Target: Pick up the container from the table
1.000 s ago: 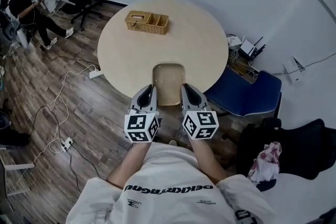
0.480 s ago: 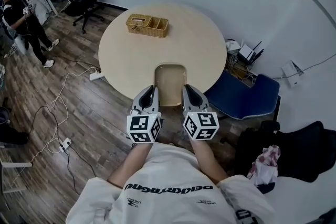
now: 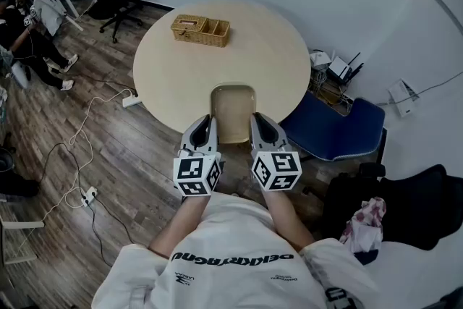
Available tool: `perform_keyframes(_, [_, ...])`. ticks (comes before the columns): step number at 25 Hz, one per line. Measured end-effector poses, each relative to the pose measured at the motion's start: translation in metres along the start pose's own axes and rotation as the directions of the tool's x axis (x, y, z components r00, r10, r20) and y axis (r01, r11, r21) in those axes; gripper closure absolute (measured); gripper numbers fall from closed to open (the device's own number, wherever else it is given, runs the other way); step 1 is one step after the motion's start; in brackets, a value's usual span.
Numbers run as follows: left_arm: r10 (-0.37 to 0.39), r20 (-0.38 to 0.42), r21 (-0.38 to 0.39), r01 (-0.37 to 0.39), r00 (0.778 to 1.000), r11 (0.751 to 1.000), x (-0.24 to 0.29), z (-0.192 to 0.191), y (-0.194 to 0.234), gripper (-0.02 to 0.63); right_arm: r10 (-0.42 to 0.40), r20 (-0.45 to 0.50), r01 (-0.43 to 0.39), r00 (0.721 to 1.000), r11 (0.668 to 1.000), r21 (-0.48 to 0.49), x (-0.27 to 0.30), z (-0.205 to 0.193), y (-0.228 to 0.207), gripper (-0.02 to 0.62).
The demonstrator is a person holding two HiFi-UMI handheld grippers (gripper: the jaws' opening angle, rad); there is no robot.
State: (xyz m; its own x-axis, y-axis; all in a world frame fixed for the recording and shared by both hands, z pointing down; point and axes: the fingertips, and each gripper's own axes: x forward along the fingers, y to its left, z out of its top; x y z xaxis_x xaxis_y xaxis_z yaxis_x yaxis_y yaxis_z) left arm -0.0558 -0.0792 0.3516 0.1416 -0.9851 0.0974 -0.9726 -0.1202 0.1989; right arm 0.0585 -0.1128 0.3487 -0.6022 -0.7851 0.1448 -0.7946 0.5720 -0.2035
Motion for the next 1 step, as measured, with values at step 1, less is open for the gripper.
perform_keyframes(1, [0.001,0.001,-0.001,-0.001,1.0,1.0,0.0004,-0.0009,-0.0004,0.571,0.002,0.001,-0.002,1.0,1.0,-0.002,0.0002,-0.0002,-0.0008,0.541])
